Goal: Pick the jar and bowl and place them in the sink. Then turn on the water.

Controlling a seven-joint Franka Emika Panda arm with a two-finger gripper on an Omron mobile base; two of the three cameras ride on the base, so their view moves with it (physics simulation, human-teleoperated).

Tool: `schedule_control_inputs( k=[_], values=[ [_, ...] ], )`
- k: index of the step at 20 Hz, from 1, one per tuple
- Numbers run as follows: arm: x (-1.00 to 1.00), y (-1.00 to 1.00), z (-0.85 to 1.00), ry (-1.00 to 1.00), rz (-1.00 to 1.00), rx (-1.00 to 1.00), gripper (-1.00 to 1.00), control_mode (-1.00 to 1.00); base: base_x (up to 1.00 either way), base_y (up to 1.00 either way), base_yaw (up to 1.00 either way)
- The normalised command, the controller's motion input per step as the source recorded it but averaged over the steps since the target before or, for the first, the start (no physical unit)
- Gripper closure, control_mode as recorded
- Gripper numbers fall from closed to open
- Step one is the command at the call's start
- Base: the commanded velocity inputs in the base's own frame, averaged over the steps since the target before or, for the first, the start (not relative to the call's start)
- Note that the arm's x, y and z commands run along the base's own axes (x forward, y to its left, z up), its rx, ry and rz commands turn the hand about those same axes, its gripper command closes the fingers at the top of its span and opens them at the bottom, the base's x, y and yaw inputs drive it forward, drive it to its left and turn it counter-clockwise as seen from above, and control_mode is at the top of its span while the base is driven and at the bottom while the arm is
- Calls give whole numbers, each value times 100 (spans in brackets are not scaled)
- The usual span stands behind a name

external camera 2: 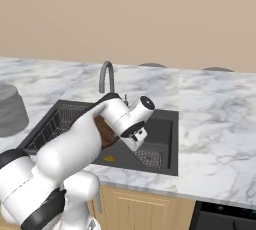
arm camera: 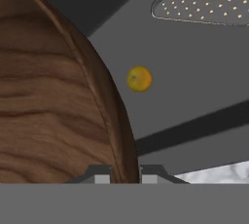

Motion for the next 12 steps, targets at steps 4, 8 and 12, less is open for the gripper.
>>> schedule_control_inputs(
  k=[4, 8, 12],
  values=[
    [9, -2, -6, 0, 0, 0, 100, -100, 0, 0, 0],
    [26, 0, -16, 0, 1, 0, 100, -100, 0, 0, 0],
    [35, 0, -26, 1, 5, 0, 100, -100, 0, 0, 0]
  ],
)
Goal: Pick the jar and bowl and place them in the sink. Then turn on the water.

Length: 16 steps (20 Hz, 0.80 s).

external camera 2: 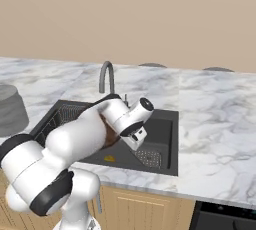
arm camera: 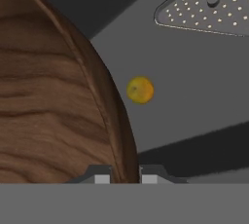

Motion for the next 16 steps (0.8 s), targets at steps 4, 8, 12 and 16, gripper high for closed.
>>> schedule_control_inputs(
  k=[4, 8, 12, 16],
  values=[
    [38, 0, -28, 6, 8, 0, 100, -100, 0, 0, 0],
    [43, 0, -33, 10, 10, 0, 100, -100, 0, 0, 0],
    [47, 1, -28, 12, 10, 0, 100, -100, 0, 0, 0],
    [41, 0, -27, 8, 10, 0, 100, -100, 0, 0, 0]
  ],
)
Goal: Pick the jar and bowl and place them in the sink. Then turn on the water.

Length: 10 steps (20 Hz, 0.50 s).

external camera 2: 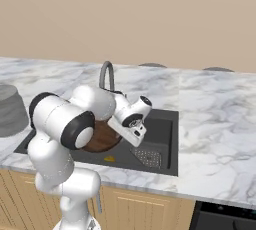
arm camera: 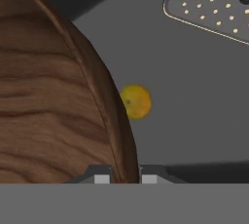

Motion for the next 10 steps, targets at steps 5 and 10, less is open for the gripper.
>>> schedule_control_inputs(
  k=[5, 10],
  values=[
    [30, 0, -31, 2, 10, 0, 100, -100, 0, 0, 0],
    [24, 0, -41, 0, 9, 0, 100, -100, 0, 0, 0]
  ],
)
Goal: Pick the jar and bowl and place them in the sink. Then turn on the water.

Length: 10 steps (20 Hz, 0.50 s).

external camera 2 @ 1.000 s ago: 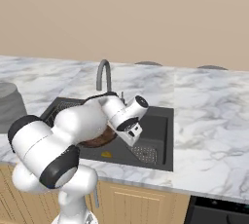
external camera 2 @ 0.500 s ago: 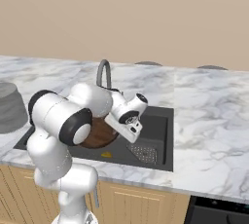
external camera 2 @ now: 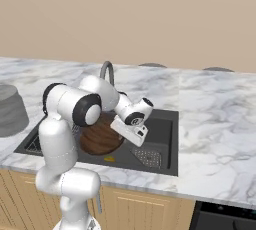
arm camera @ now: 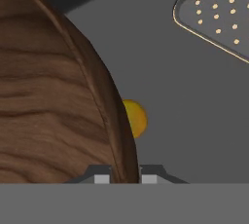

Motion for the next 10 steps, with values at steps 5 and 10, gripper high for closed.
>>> schedule_control_inputs(
  k=[5, 10],
  values=[
    [9, -1, -38, 0, 8, 0, 100, -100, 0, 0, 0],
    [0, 0, -19, 0, 2, 1, 100, -100, 0, 0, 0]
  ],
)
